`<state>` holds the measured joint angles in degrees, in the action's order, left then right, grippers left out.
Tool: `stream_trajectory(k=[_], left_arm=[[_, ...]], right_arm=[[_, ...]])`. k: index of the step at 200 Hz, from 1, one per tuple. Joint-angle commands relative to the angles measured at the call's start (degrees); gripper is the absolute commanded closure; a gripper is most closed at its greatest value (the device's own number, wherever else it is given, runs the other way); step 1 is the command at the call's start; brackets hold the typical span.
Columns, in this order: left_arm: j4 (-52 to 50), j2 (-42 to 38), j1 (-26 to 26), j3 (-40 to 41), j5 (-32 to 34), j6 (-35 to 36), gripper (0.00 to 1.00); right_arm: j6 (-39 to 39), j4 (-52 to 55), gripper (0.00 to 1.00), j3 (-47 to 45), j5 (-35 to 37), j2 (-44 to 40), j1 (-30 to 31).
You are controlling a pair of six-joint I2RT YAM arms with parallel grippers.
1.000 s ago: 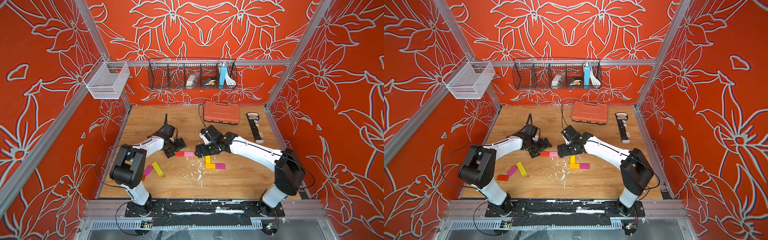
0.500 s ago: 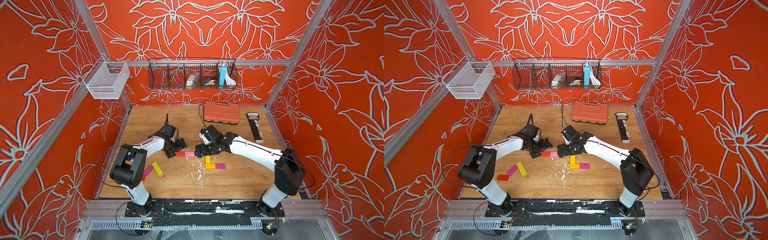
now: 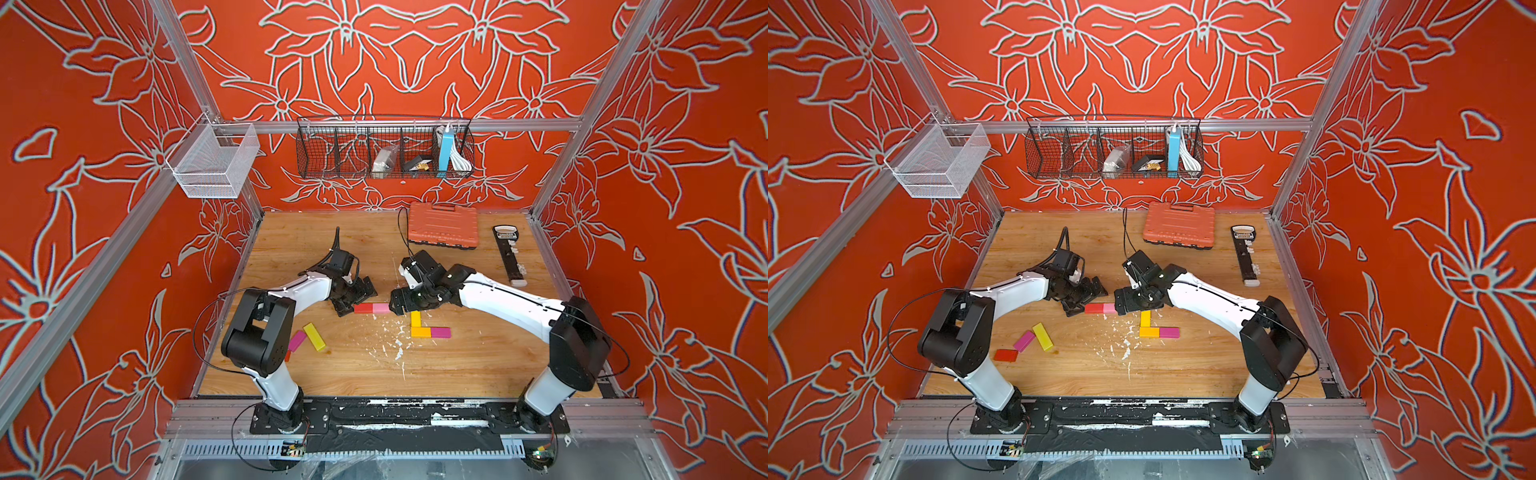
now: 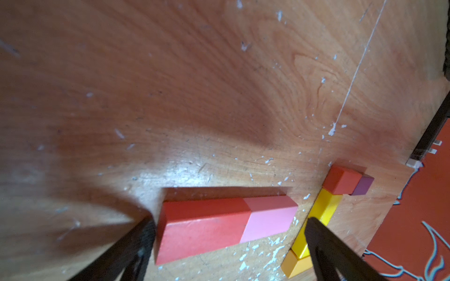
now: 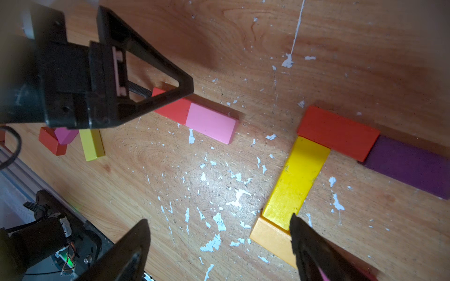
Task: Assemble the letter c with building blocks
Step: Assemble the building block at the center of the board.
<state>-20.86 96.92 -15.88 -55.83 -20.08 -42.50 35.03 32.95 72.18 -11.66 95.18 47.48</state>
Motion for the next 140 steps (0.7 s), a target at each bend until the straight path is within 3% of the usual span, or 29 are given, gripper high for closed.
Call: stream_trajectory(k=[1, 102, 140], left_arm=[[-1.10, 1.58, -0.46, -0.73, 0.07, -0.31, 0.02], [-1.64, 2.14, -0.56, -1.30, 0.21, -0.08, 0.02], [-4.43, -2.28, -0.56, -1.08, 2.42, 0.64, 0.02]], right_arm=[[0.26, -0.30, 0.08, -1.03, -0.34, -0.24, -0.54], [0.15, -0.61, 0.08, -1.69, -0.73, -0.74, -0.75], [0.15, -0.93, 0.08, -2.85, -0.74, -1.94, -0.87]])
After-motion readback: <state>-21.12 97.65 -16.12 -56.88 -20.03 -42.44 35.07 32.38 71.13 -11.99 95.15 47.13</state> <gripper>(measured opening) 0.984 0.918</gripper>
